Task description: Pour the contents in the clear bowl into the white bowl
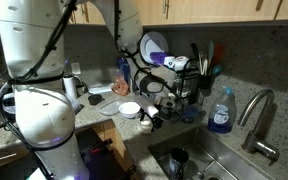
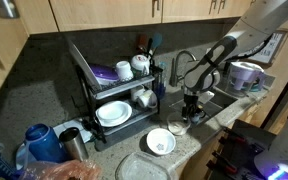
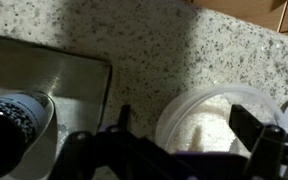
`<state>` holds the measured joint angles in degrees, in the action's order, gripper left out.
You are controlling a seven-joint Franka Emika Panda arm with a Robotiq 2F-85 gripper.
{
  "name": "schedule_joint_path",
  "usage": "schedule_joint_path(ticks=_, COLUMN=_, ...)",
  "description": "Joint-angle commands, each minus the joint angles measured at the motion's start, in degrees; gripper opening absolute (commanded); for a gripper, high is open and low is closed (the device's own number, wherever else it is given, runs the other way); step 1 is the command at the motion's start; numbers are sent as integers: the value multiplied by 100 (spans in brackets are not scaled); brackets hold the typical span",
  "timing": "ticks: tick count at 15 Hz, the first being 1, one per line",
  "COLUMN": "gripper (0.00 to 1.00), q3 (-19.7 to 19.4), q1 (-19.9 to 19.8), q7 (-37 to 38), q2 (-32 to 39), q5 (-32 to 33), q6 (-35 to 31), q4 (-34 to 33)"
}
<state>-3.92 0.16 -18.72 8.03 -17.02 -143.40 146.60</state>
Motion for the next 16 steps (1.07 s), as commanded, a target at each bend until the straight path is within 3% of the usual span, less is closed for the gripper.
schedule_joint_path(ticks=1, gripper=100, q3=183, q1=-191, q7=187, q2=400, q5=71, q6=-337, q4=-316)
schedule_joint_path(ticks=5, gripper=100, q3=181, q1=-317, q7=360, q2=717, q5=206, q6=-561, q4=-563)
schedule_joint_path(ticks=6, gripper=94, q3=204, q1=-361, q7=338, q2=756, q5=173, q6=-572, q4=-598)
schedule_joint_path(ticks=7, gripper=74, q3=233, q1=-399, q7=310, q2=792, q5=144, q6=-580, q4=-626)
schedule_joint_path(ticks=16, gripper=5, q3=645, q1=-667, q7=109, q2=695, q5=-214, q6=-508, q4=-665)
